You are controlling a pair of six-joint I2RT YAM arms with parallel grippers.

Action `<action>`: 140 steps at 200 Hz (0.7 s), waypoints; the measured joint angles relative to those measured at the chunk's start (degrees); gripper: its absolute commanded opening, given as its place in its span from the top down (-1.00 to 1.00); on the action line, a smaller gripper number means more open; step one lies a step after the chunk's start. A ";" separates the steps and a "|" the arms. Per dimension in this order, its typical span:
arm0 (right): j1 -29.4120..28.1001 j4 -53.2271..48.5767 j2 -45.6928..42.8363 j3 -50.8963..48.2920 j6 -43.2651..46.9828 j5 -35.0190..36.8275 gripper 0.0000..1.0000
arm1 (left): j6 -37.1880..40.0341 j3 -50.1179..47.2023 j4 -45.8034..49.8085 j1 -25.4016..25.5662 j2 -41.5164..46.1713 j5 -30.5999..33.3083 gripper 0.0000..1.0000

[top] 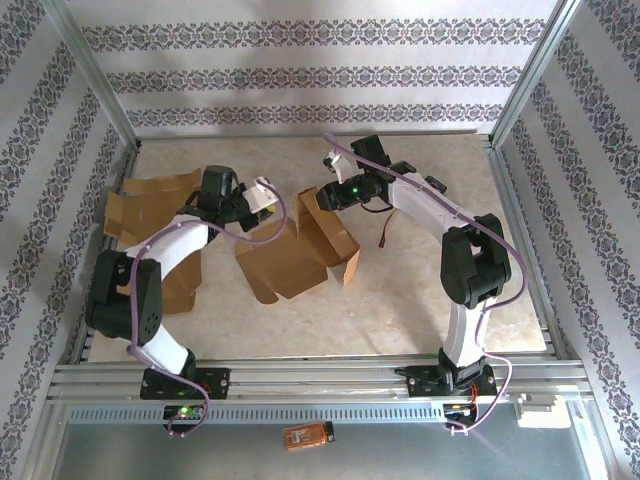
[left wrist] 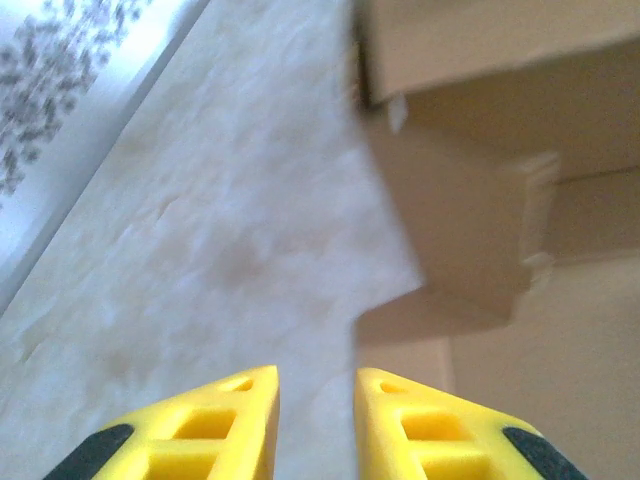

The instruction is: Fold the paper box

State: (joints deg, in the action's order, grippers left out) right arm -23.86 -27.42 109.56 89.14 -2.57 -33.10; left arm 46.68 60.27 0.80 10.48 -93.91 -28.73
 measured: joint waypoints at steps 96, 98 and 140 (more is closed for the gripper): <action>0.00 0.00 0.00 0.00 0.02 0.00 0.28 | 10.10 22.95 16.48 0.02 -17.97 -16.20 -0.09; 0.00 0.00 0.00 0.00 0.02 0.00 0.28 | 10.40 23.47 17.07 0.04 -18.29 -16.52 -0.10; 0.00 0.00 0.00 0.00 0.33 0.00 0.28 | 12.94 27.74 24.70 1.33 -22.97 -19.63 -0.23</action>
State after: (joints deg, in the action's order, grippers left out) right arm -23.86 -27.42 109.56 89.14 -2.24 -33.10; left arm 59.61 88.01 25.50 11.81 -116.88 -48.36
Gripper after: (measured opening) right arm 0.361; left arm 0.611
